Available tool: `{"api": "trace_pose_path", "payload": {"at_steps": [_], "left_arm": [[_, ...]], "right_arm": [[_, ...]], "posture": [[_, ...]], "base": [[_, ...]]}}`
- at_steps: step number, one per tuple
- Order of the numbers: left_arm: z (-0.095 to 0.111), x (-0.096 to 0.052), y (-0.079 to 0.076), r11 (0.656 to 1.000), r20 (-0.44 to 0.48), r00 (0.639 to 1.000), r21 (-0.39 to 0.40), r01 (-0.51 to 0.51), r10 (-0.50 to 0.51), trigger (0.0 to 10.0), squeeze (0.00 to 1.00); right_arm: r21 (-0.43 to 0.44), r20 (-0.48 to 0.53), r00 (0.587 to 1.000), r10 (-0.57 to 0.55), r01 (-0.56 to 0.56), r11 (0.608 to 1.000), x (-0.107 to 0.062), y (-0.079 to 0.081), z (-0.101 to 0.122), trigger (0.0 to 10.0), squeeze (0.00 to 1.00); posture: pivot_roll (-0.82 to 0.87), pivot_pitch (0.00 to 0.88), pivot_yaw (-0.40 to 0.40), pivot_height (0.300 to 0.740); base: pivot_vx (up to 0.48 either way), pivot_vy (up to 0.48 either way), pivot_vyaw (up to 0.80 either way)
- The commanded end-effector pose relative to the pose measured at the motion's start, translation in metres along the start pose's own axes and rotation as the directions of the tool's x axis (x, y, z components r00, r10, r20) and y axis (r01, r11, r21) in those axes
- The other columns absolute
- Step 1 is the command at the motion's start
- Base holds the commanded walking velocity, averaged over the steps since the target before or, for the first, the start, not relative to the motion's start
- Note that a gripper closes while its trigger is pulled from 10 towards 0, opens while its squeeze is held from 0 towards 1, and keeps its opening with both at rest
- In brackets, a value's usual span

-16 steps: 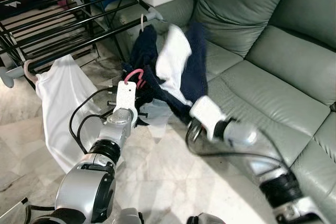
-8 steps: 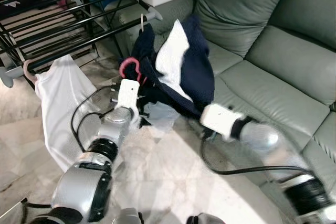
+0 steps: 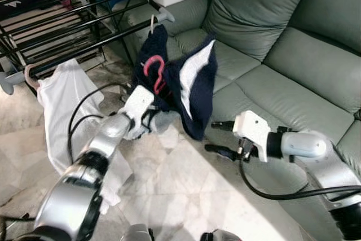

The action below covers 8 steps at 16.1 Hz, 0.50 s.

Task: Hang hanger

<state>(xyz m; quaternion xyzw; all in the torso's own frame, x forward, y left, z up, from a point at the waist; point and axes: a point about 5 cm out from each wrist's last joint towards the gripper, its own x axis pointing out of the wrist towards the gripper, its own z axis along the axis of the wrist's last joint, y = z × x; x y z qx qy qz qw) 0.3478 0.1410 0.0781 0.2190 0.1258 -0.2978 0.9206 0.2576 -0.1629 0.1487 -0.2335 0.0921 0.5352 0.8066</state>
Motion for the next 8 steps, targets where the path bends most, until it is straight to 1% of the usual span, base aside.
{"api": "trace_pose_path", "payload": {"at_steps": [1,2,3,4,6,8], "left_arm": [[0.010,-0.003,0.002,0.996,0.066,0.996,0.076,0.055,-0.060,0.0,0.00],[0.005,-0.009,-0.001,0.977,0.059,0.987,0.161,0.139,-0.150,0.0,0.00],[0.004,-0.011,-0.003,0.965,0.056,0.980,0.192,0.179,-0.193,0.0,0.00],[0.002,-0.015,-0.005,0.945,0.057,0.966,0.233,0.231,-0.251,0.0,0.00],[-0.001,-0.021,-0.012,0.903,0.058,0.935,0.288,0.319,-0.349,0.0,0.00],[0.000,-0.023,-0.018,0.870,0.066,0.909,0.325,0.370,-0.411,0.0,0.00]], "right_arm": [[-0.038,0.004,1.000,-0.029,0.029,0.999,-0.006,-0.008,0.006,10.0,1.00],[-0.074,-0.033,0.996,-0.078,0.075,0.994,-0.015,-0.018,0.002,10.0,1.00],[-0.085,-0.043,0.995,-0.088,0.084,0.993,-0.018,-0.021,0.002,10.0,1.00],[-0.091,-0.055,0.994,-0.093,0.088,0.992,-0.024,-0.025,0.002,10.0,1.00],[-0.105,-0.074,0.992,-0.098,0.090,0.990,-0.032,-0.032,0.004,10.0,1.00],[-0.136,-0.096,0.991,-0.095,0.081,0.987,-0.034,-0.036,0.002,10.0,1.00]], "posture": [[-0.06,0.000,0.033,0.740],[-0.06,0.000,0.034,0.740],[-0.06,0.000,0.034,0.740],[-0.06,0.000,0.034,0.740],[-0.06,0.003,0.038,0.740],[-0.06,0.007,0.040,0.740]], "base": [[0.000,0.000,0.00],[0.000,0.000,0.00],[0.000,0.000,0.00],[0.000,0.000,0.00],[0.000,0.000,0.00],[0.000,0.000,0.00]]}}
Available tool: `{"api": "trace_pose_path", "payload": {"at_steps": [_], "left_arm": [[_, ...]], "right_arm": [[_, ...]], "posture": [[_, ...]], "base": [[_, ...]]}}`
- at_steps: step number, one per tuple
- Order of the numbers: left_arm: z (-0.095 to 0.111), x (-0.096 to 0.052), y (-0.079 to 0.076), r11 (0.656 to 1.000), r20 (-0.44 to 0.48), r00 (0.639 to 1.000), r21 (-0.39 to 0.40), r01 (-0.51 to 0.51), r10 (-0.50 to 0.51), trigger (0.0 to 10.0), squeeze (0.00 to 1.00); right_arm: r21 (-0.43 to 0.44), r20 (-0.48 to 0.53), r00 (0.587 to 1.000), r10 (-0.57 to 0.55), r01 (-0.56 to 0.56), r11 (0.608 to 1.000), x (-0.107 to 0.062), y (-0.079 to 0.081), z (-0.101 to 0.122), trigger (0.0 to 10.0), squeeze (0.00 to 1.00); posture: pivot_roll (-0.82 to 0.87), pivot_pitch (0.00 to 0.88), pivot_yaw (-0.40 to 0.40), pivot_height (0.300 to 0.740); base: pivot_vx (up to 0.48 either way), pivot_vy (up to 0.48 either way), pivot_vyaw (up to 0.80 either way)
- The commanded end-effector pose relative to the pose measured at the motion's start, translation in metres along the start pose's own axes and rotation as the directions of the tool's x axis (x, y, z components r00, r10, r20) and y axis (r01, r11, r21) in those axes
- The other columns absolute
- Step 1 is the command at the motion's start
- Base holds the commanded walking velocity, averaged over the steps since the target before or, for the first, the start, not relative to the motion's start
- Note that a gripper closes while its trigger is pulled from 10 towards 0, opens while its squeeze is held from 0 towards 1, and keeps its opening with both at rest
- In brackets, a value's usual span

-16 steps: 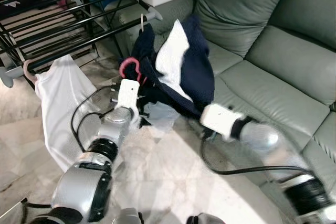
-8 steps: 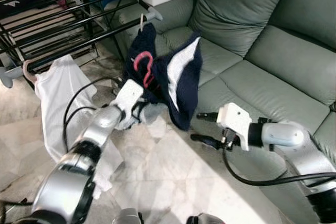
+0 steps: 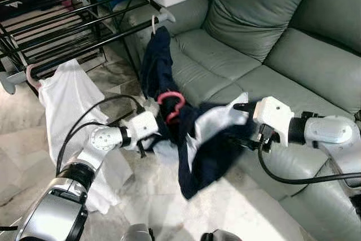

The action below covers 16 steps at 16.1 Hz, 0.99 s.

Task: Hang hanger

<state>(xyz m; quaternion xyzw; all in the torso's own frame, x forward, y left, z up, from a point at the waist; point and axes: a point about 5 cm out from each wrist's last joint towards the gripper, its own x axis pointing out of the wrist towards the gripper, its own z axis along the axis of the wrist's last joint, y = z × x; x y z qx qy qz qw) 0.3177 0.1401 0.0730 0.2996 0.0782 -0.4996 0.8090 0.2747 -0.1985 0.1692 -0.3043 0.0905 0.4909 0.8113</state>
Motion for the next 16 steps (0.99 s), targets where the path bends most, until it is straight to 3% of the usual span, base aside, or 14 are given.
{"api": "trace_pose_path", "payload": {"at_steps": [1,4,8,9,10,11,12,16], "left_arm": [[0.009,-0.001,0.002,0.997,0.038,0.999,0.070,0.019,-0.021,0.0,0.00],[0.015,0.002,-0.002,0.991,0.063,0.995,0.114,0.065,-0.072,0.0,0.00],[0.025,0.004,-0.006,0.980,0.122,0.986,0.173,0.095,-0.117,0.0,0.00],[0.029,0.005,-0.009,0.974,0.138,0.981,0.199,0.111,-0.140,0.0,0.00],[0.031,0.006,-0.012,0.957,0.125,0.978,0.259,0.131,-0.168,0.0,0.00],[0.032,0.007,-0.013,0.948,0.122,0.976,0.286,0.137,-0.178,0.0,0.00],[0.035,0.009,-0.014,0.952,0.139,0.975,0.277,0.132,-0.176,0.0,0.00],[0.037,0.014,-0.017,0.946,0.132,0.976,0.297,0.130,-0.175,0.0,0.00]], "right_arm": [[-0.036,-0.018,1.000,0.016,-0.016,0.999,-0.004,-0.005,0.001,10.0,1.00],[-0.038,-0.036,0.998,0.053,-0.054,0.998,-0.001,-0.012,-0.005,10.0,1.00],[0.046,-0.066,0.991,0.119,-0.116,0.992,0.006,-0.020,-0.025,10.0,1.00],[0.037,-0.095,0.983,0.158,-0.155,0.987,0.008,-0.020,-0.032,10.0,0.22],[0.034,-0.108,0.973,0.204,-0.201,0.979,0.011,-0.020,-0.034,3.5,0.00],[0.035,-0.106,0.970,0.221,-0.218,0.975,0.013,-0.021,-0.033,2.1,0.00],[0.021,-0.105,0.959,0.261,-0.261,0.965,0.018,-0.022,-0.029,0.0,0.00],[-0.016,-0.074,0.949,0.308,-0.310,0.951,0.031,-0.024,-0.022,0.0,0.00]], "posture": [[-0.06,0.007,0.042,0.740],[-0.06,0.007,0.042,0.740],[-0.06,0.004,0.041,0.740],[-0.06,0.004,0.041,0.740],[-0.05,0.000,0.036,0.740],[-0.05,0.000,0.033,0.740],[-0.05,0.000,0.031,0.740],[-0.04,0.000,0.025,0.740]], "base": [[0.000,0.000,0.00],[0.000,0.000,0.00],[0.000,0.000,0.00],[0.000,0.000,0.00],[0.000,0.000,0.00],[0.000,0.000,0.00],[0.000,0.000,0.00],[0.000,0.000,0.00]]}}
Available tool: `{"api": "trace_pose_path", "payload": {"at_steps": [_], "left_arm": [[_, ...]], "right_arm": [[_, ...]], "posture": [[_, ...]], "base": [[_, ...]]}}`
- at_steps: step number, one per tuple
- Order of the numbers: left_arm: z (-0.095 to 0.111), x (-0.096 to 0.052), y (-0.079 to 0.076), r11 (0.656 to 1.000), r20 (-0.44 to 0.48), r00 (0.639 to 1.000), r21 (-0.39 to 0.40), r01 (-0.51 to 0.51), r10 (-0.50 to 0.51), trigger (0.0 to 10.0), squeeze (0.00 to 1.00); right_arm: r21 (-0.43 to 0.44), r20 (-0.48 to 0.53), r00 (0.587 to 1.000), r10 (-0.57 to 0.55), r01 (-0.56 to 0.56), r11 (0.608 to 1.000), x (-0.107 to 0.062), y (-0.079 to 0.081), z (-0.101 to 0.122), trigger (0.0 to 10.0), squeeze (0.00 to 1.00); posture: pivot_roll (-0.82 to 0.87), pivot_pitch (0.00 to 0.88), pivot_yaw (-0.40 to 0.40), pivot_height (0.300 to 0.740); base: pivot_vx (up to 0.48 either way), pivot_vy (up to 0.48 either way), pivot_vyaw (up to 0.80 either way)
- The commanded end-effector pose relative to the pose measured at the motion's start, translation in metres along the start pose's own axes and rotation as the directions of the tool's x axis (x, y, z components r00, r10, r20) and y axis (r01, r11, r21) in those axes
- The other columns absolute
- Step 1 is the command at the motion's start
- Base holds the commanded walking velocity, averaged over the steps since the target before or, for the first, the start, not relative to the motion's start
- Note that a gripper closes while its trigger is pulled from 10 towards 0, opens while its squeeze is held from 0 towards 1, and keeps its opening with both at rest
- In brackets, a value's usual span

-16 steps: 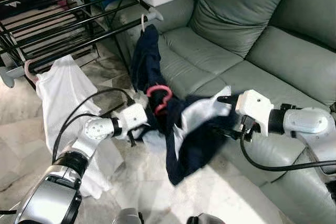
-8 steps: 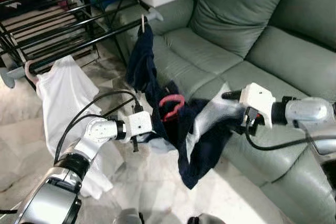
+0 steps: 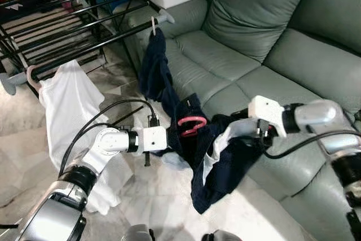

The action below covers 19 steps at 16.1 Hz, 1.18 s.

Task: Hang hanger

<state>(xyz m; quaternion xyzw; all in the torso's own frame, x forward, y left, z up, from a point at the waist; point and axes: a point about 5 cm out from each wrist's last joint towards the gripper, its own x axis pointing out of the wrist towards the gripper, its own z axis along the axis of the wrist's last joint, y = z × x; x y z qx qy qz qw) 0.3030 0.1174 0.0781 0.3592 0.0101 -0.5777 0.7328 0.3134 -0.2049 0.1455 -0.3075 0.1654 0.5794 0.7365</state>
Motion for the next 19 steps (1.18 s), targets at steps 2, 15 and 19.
{"api": "trace_pose_path", "payload": {"at_steps": [2,15,19], "left_arm": [[0.016,0.012,0.008,0.996,0.035,0.999,0.081,-0.024,0.021,0.0,0.00],[0.015,0.025,0.016,0.990,-0.029,0.993,0.088,-0.108,0.111,0.0,0.00],[0.015,0.025,0.017,0.989,-0.030,0.992,0.088,-0.122,0.125,0.0,0.00]], "right_arm": [[-0.064,0.038,0.998,0.049,-0.047,0.997,0.008,-0.002,0.015,8.9,0.00],[-0.053,-0.007,0.993,0.114,-0.114,0.992,0.008,-0.006,0.017,0.0,0.00],[-0.030,-0.002,0.991,0.133,-0.133,0.991,0.011,0.001,0.012,0.0,0.00]], "posture": [[-0.05,0.000,0.023,0.740],[-0.06,0.000,0.015,0.740],[-0.05,0.000,0.014,0.740]], "base": [[0.000,0.000,0.00],[0.000,0.000,0.00],[0.000,0.000,0.00]]}}
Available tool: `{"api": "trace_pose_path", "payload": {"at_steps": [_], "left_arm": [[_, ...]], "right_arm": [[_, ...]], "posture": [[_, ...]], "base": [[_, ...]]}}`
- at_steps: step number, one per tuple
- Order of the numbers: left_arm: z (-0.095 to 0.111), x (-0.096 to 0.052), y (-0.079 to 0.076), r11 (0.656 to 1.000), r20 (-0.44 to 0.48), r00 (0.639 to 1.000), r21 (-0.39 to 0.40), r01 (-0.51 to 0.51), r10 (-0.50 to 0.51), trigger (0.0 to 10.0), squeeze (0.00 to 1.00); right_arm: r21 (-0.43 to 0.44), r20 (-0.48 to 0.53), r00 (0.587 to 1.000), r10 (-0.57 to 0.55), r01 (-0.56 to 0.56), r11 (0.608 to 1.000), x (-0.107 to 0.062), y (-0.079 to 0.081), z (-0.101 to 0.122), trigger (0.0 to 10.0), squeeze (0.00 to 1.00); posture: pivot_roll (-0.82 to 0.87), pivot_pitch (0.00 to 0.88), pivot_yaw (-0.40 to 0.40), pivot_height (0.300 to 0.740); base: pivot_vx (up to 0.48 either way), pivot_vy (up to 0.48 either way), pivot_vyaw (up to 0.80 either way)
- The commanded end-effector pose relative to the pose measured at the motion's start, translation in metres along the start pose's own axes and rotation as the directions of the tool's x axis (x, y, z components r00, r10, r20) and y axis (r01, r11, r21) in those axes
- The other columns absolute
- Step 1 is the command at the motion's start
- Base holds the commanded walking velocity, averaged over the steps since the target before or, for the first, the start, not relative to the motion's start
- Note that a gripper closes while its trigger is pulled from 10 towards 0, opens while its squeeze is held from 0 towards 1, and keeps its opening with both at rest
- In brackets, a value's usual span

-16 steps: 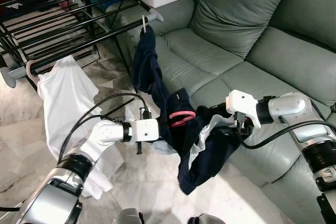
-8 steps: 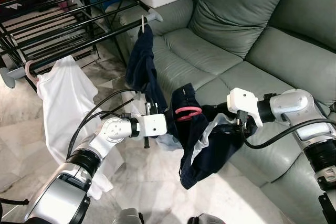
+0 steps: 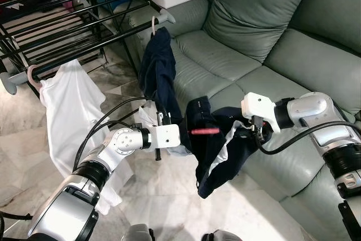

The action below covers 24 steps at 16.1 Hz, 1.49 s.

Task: Hang hanger

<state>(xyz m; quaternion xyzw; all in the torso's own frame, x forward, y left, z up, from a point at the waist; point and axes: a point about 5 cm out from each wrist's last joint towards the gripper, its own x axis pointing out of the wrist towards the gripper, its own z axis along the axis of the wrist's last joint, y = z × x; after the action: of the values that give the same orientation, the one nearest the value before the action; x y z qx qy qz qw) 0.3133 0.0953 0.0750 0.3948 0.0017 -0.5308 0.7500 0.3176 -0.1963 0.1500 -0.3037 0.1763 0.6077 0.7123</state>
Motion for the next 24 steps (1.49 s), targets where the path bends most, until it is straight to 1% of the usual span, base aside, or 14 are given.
{"api": "trace_pose_path", "payload": {"at_steps": [1,3,7,10,12,13,15,16,18,19,20,22,23,24], "left_arm": [[0.008,0.002,0.012,0.999,0.025,0.999,0.035,-0.032,0.031,0.0,0.00],[0.008,0.002,0.012,0.999,0.021,0.999,0.036,-0.034,0.034,0.0,0.00],[0.004,0.000,0.020,0.994,-0.018,0.994,0.032,-0.108,0.109,0.0,0.00],[-0.003,-0.005,0.031,0.973,-0.074,0.970,0.017,-0.232,0.232,0.0,0.00],[-0.004,-0.006,0.035,0.960,-0.077,0.957,0.003,-0.281,0.281,0.0,0.00],[-0.003,-0.005,0.035,0.957,-0.068,0.954,0.007,-0.291,0.291,0.0,0.00],[0.001,-0.003,0.033,0.958,-0.039,0.958,0.032,-0.284,0.285,0.5,0.00],[0.002,-0.001,0.031,0.960,-0.031,0.961,0.054,-0.274,0.276,0.5,0.00],[0.002,0.000,0.031,0.960,-0.031,0.960,0.060,-0.275,0.277,0.7,0.00],[0.003,0.000,0.030,0.961,-0.024,0.962,0.056,-0.270,0.271,2.8,0.36],[0.006,0.002,0.028,0.965,0.003,0.968,0.066,-0.252,0.253,9.9,1.00],[0.009,0.001,0.022,0.969,0.044,0.979,0.141,-0.205,0.201,10.0,1.00],[0.009,0.000,0.020,0.969,0.053,0.982,0.157,-0.189,0.183,10.0,1.00],[0.008,-0.002,0.016,0.970,0.062,0.989,0.191,-0.147,0.138,10.0,1.00]], "right_arm": [[-0.004,0.007,0.998,0.068,-0.068,0.998,0.008,0.008,0.000,0.0,0.00],[0.011,0.015,0.997,0.074,-0.075,0.997,0.010,0.013,-0.002,0.0,0.00],[0.039,0.020,0.997,-0.078,0.078,0.996,0.021,0.019,-0.011,0.0,0.00],[0.109,0.028,0.964,-0.265,0.261,0.959,0.029,0.029,-0.020,0.0,0.00],[0.189,0.048,0.928,-0.370,0.355,0.915,0.036,0.037,-0.023,0.0,0.00],[0.211,0.054,0.919,-0.390,0.371,0.904,0.040,0.042,-0.024,0.0,0.00],[0.238,0.054,0.908,-0.415,0.392,0.889,0.046,0.049,-0.025,0.0,0.00],[0.248,0.054,0.905,-0.422,0.397,0.884,0.049,0.053,-0.023,0.0,0.00],[0.254,0.052,0.906,-0.421,0.396,0.883,0.051,0.055,-0.023,0.0,0.00],[0.258,0.052,0.906,-0.420,0.394,0.882,0.053,0.057,-0.022,0.0,0.00],[0.261,0.052,0.910,-0.412,0.386,0.885,0.055,0.059,-0.021,0.0,0.00],[0.253,0.046,0.924,-0.379,0.356,0.899,0.057,0.062,-0.021,0.0,0.00],[0.252,0.043,0.928,-0.370,0.349,0.903,0.057,0.063,-0.021,0.0,0.00],[0.242,0.035,0.935,-0.353,0.335,0.911,0.056,0.065,-0.023,0.0,0.00]], "posture": [[-0.05,0.000,0.014,0.740],[-0.06,0.000,0.016,0.740],[-0.05,0.000,0.007,0.740],[-0.06,0.002,0.005,0.740],[-0.06,0.008,0.007,0.740],[-0.06,0.008,0.007,0.740],[-0.07,0.012,0.011,0.740],[-0.07,0.016,0.013,0.740],[-0.07,0.016,0.013,0.740],[-0.07,0.020,0.011,0.740],[-0.07,0.020,0.011,0.740],[-0.07,0.021,0.010,0.740],[-0.07,0.021,0.010,0.740],[-0.06,0.021,0.010,0.740]], "base": [[0.000,0.000,0.00],[0.000,0.000,0.00],[0.000,0.000,0.00],[0.000,0.000,0.00],[0.000,0.000,0.00],[0.000,0.000,0.00],[0.000,0.000,0.00],[0.000,0.000,0.00],[0.000,0.000,0.00],[0.000,0.000,0.00],[0.000,0.000,0.00],[0.000,0.000,0.00],[0.000,0.000,0.00],[0.000,0.000,0.00]]}}
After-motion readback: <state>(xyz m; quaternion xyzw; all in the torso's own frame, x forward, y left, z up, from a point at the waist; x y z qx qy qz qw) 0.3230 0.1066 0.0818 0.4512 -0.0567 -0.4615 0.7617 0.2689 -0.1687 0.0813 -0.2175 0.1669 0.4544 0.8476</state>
